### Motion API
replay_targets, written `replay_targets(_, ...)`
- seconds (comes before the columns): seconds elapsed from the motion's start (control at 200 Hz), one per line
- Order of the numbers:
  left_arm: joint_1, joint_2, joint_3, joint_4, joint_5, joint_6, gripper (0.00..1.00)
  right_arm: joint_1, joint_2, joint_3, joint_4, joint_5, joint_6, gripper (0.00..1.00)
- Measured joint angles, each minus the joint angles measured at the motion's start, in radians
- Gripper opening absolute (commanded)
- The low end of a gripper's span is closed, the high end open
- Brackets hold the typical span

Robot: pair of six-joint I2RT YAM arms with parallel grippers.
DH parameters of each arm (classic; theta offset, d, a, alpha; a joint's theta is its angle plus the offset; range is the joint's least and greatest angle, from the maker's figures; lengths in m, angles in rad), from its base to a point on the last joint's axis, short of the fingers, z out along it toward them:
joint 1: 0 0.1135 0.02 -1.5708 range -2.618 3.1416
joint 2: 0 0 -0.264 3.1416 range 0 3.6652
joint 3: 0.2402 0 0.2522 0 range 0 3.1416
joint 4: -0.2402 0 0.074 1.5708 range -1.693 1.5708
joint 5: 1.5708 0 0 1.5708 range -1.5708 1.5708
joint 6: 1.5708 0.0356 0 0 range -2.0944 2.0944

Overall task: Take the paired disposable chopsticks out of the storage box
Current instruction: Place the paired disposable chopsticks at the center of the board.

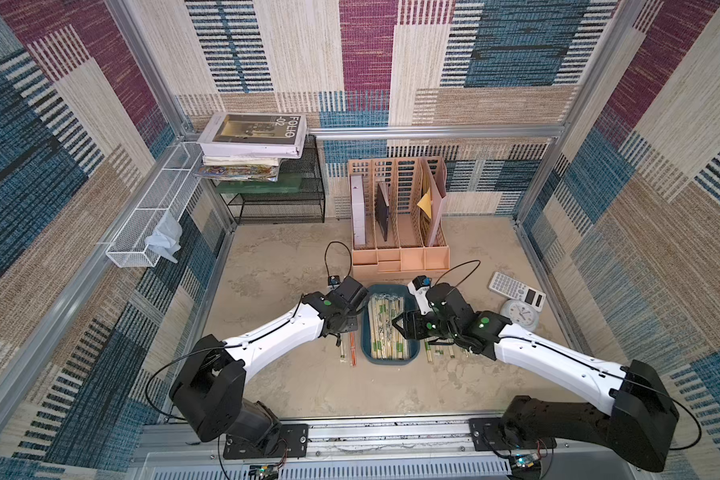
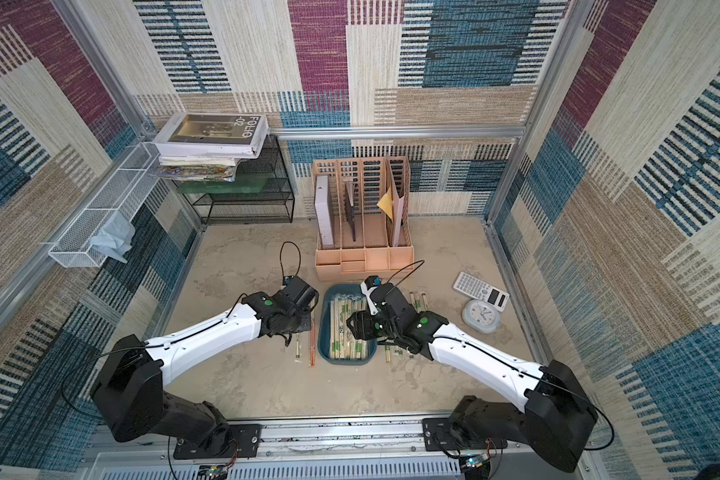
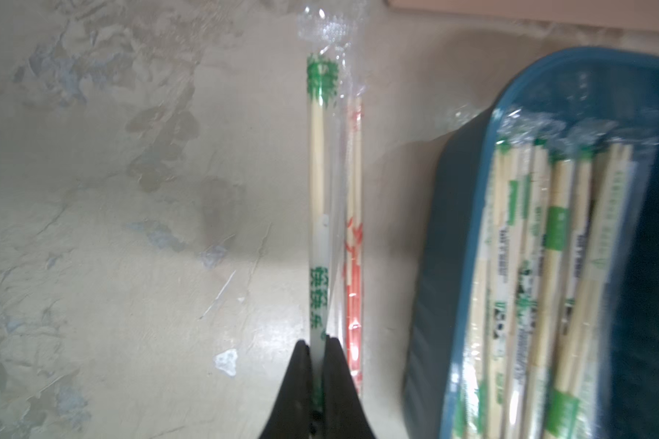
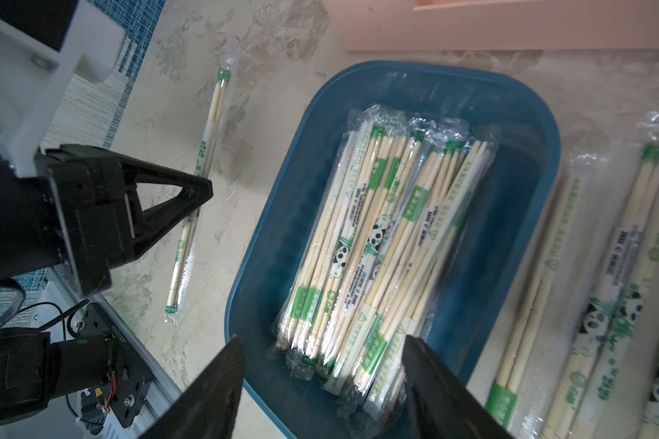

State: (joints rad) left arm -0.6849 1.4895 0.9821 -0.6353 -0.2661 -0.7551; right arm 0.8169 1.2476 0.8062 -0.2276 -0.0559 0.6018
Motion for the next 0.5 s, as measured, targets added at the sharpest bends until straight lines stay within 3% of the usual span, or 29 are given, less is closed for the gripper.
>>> replay_targets(0.501,0.026,0.148,-0.011,0.145,0.031,0.008,0.17,0.063,0.080,0.031,0.017,0.039,0.024,0.69)
